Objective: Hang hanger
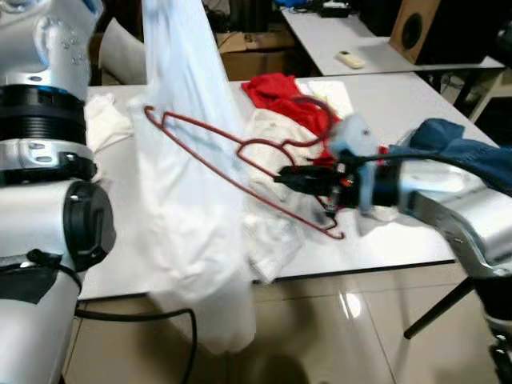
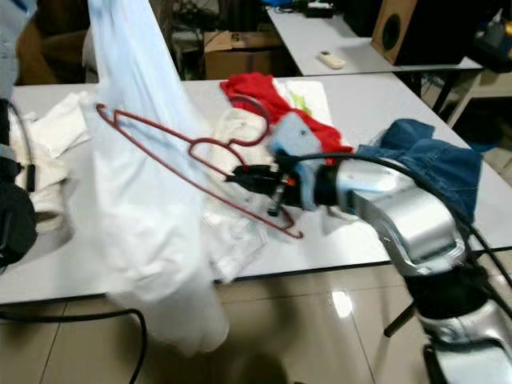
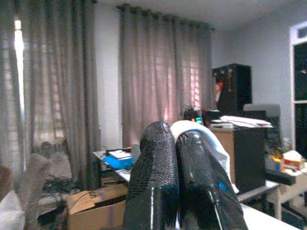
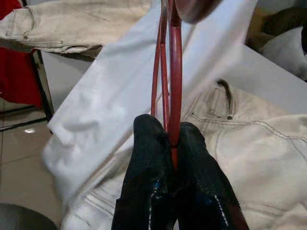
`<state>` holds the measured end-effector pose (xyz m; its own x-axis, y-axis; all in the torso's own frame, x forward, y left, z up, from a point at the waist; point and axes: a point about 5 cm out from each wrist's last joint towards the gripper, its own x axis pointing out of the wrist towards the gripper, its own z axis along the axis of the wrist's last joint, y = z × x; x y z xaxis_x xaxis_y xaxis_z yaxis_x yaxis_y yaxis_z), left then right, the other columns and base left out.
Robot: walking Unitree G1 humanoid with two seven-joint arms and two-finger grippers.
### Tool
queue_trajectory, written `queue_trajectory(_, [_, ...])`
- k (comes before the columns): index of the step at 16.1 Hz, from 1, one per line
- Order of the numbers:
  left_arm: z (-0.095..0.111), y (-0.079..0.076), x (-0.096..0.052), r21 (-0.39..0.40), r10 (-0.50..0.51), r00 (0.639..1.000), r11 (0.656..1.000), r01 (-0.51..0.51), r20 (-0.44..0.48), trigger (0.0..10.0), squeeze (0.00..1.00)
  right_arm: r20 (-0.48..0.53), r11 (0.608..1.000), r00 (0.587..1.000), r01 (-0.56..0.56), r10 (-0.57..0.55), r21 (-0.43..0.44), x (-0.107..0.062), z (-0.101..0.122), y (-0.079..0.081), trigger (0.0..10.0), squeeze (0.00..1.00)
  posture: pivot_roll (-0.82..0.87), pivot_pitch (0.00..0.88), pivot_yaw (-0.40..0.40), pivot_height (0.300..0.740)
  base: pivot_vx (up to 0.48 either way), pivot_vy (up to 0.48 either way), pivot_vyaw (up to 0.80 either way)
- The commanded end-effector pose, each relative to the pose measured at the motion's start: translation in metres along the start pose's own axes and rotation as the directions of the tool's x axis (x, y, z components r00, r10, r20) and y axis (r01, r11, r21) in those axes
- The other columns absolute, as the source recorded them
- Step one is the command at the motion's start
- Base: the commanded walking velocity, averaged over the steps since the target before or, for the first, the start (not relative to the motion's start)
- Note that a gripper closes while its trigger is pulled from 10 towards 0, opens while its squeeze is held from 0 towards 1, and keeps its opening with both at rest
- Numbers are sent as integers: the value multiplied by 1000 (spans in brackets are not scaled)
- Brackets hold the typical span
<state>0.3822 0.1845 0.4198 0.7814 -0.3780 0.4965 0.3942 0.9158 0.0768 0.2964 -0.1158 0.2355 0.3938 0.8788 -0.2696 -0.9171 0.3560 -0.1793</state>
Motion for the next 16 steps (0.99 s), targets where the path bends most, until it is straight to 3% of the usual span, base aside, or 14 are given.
queue_trajectory(1, [12,-5,5,6,-28,999,1000,28,35,10000,0,-6,1000,1000,0,0,-25,1,2,-4,10000,0,31,0,42,740,356,0,0])
queue_trajectory(5, [17,-2,5,5,-7,999,1000,7,41,10000,0,-2,995,997,-80,80,-59,14,8,-7,10000,0,54,0,24,740,354,0,0])
queue_trajectory(8, [6,-19,3,0,-112,993,994,112,-25,10000,0,-40,985,988,-154,151,-81,26,7,-5,10000,0,52,0,24,740,0,0,0])
queue_trajectory(10, [12,-23,2,-14,-135,991,991,135,5,10000,0,-104,985,988,-125,113,-122,34,3,-15,10000,0,50,0,25,740,0,0,0])
queue_trajectory(12, [24,-30,-1,-43,-198,979,979,200,47,10000,0,-136,989,991,-7,-13,-150,43,4,-39,10000,0,51,0,27,740,0,0,0])
queue_trajectory(13, [31,-37,-3,-56,-245,967,967,249,72,10000,0,-100,970,979,159,-180,-185,47,15,-65,10000,0,55,0,24,740,0,0,0])
queue_trajectory(14, [37,-42,-4,-56,-275,957,958,281,96,10000,0,-14,904,917,390,-399,-173,43,36,-94,10000,0,61,0,21,740,0,0,0])
queue_trajectory(15, [42,-44,-5,-59,-278,953,956,286,116,10000,0,56,810,827,560,-559,-175,31,54,-114,10000,0,64,0,18,740,0,0,0])
queue_trajectory(16, [45,-43,-5,-60,-275,952,957,284,133,10000,0,90,750,772,634,-629,-191,22,64,-123,10000,0,67,0,17,740,0,0,0])
